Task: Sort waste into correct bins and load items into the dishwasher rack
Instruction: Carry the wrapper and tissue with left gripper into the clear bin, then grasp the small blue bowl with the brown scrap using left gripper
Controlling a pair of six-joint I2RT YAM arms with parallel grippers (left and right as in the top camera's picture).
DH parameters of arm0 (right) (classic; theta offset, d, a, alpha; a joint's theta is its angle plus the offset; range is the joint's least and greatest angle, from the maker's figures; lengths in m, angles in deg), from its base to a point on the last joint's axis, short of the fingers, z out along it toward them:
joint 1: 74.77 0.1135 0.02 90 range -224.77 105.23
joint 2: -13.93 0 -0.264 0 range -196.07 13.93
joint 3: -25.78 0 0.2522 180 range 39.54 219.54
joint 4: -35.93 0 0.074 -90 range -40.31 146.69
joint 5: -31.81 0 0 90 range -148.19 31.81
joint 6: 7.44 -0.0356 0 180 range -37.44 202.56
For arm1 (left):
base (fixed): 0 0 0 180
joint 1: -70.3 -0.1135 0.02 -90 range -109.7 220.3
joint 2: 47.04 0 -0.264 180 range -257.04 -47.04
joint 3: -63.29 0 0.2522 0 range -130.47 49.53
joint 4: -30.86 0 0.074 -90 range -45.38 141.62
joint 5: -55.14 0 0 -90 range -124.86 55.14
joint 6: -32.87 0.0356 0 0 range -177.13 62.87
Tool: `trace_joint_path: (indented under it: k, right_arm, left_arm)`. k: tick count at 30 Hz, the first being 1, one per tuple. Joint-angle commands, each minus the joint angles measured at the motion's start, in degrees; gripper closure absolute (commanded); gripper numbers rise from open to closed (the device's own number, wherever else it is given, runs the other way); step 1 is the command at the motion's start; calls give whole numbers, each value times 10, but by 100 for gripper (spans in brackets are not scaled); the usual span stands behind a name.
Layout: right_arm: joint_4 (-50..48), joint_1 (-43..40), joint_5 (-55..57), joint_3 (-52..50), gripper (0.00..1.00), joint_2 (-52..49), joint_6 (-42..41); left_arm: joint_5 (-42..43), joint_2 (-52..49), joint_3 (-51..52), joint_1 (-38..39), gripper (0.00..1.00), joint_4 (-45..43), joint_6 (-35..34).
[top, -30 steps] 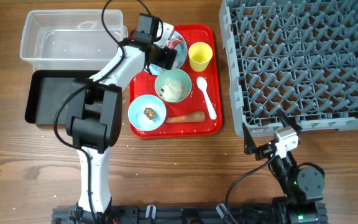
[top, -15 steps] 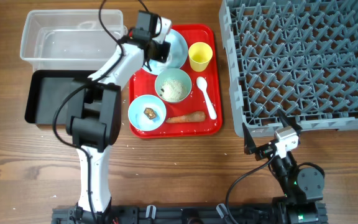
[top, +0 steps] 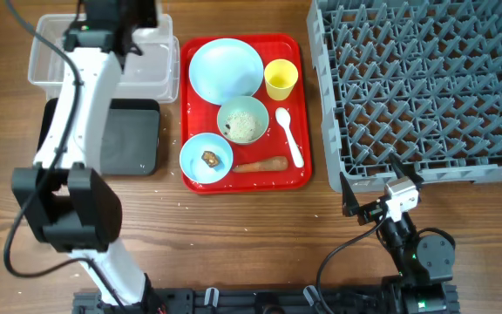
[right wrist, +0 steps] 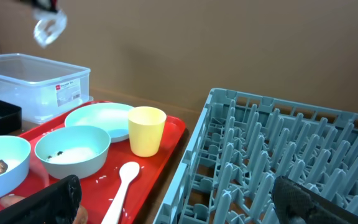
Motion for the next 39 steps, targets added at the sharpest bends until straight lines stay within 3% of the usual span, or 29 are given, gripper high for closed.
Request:
trace_joint_path:
  k: [1, 2, 3, 4, 5, 7, 11, 17, 24, 28, 39]
  right_arm:
    - [-3, -3, -8, -1, 0, 5, -2]
    - [-3, -3, -8, -1, 0, 5, -2]
    - [-3, -3, -8, -1, 0, 5, -2]
    - [-3, -3, -8, -1, 0, 5, -2]
    - [-3, -3, -8, -1, 0, 5, -2]
    - [-3, -3, -8, -1, 0, 5, -2]
    - [-3, -3, -8, -1, 0, 5, -2]
    - [-3, -3, -8, -1, 0, 5, -2]
    - [-3, -3, -8, -1, 0, 5, -2]
    - [-3, -3, -8, -1, 0, 5, -2]
    - [-3, -3, -8, -1, 0, 5, -2]
  left_arm:
    - [-16, -78, 3, -50, 96, 38, -3]
    - [-16, -89, 3, -56, 93, 48, -3]
    - [-16, -102, 3, -62, 83, 60, -3]
    - [-16, -109, 3, -66, 63, 69, -3]
    - [-16, -112, 3, -67, 54, 73, -3]
    - [-16, -108, 3, -67, 24, 72, -3]
    - [-16, -66, 3, -66, 5, 55, -3]
    - [11, 20, 3, -64, 3, 88, -3]
    - [124, 94, 3, -19, 0, 290, -11]
    - [130, 93, 3, 24, 0, 357, -72]
    - [130, 89, 3, 74, 0, 358, -127]
